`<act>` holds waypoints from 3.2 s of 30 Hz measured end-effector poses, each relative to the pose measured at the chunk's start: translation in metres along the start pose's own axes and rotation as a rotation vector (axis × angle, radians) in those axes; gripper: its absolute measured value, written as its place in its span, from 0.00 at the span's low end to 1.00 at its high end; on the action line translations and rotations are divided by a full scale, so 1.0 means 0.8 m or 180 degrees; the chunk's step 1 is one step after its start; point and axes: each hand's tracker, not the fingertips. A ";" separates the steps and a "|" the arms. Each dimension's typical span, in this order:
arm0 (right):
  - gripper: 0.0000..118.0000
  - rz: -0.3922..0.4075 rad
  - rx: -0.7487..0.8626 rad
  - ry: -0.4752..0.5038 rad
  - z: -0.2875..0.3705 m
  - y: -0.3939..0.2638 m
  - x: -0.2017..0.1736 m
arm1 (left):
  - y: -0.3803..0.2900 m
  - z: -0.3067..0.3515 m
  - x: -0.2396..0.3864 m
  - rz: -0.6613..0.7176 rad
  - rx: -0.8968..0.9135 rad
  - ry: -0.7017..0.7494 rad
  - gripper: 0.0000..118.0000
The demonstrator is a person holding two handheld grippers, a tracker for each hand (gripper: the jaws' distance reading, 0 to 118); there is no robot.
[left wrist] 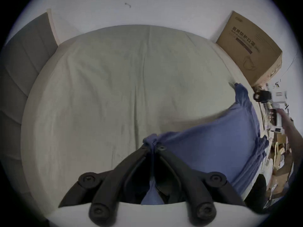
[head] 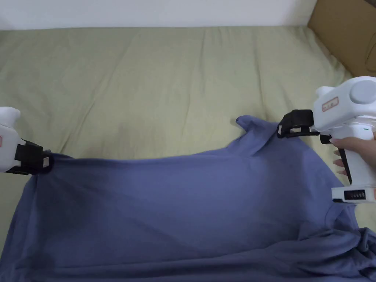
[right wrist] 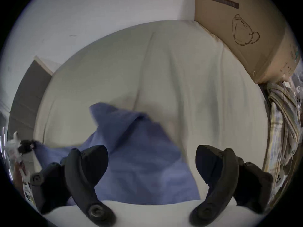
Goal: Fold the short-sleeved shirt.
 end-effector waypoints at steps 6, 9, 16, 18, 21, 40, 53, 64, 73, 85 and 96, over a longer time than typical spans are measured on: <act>0.91 -0.0174 -0.0447 -0.0159 -0.052 0.007 0.000 | -0.005 0.012 -0.009 0.0236 0.0089 -0.0101 0.02; 0.35 0.0212 -0.0266 -0.0501 -0.034 -0.004 -0.016 | -0.012 0.009 -0.009 0.0230 0.0035 -0.0091 0.02; 0.01 0.0339 0.0146 -0.0054 0.058 -0.034 -0.015 | -0.032 0.015 -0.017 0.0470 -0.0048 -0.0124 0.02; 0.01 0.0299 0.0297 0.0058 0.095 -0.041 -0.004 | -0.038 0.033 -0.018 0.0513 -0.0011 -0.0158 0.02; 0.01 0.0192 0.0366 0.0239 0.155 -0.060 0.017 | -0.049 0.071 -0.017 0.0544 0.0102 -0.0215 0.02; 0.01 -0.0260 -0.0180 0.0457 0.193 -0.327 0.103 | -0.277 0.093 -0.010 0.0409 -0.0314 -0.0499 0.02; 0.80 0.0348 0.0491 -0.0328 0.247 -0.339 0.015 | -0.270 0.144 0.050 0.0395 0.0537 -0.0074 0.96; 0.00 0.0576 0.0812 -0.0301 0.231 -0.345 -0.108 | -0.268 0.125 0.161 0.0166 0.0687 0.0682 0.00; 0.00 0.0478 0.0698 -0.0209 0.201 -0.366 -0.103 | -0.277 0.130 0.107 0.0421 0.0707 0.0185 0.00; 0.00 0.0663 0.0449 -0.0184 0.192 -0.362 -0.110 | -0.312 0.076 -0.099 0.1779 0.0420 -0.2071 1.00; 0.00 0.0496 0.0375 -0.0183 0.191 -0.339 -0.104 | -0.307 -0.028 -0.082 0.2141 0.0269 -0.3194 1.00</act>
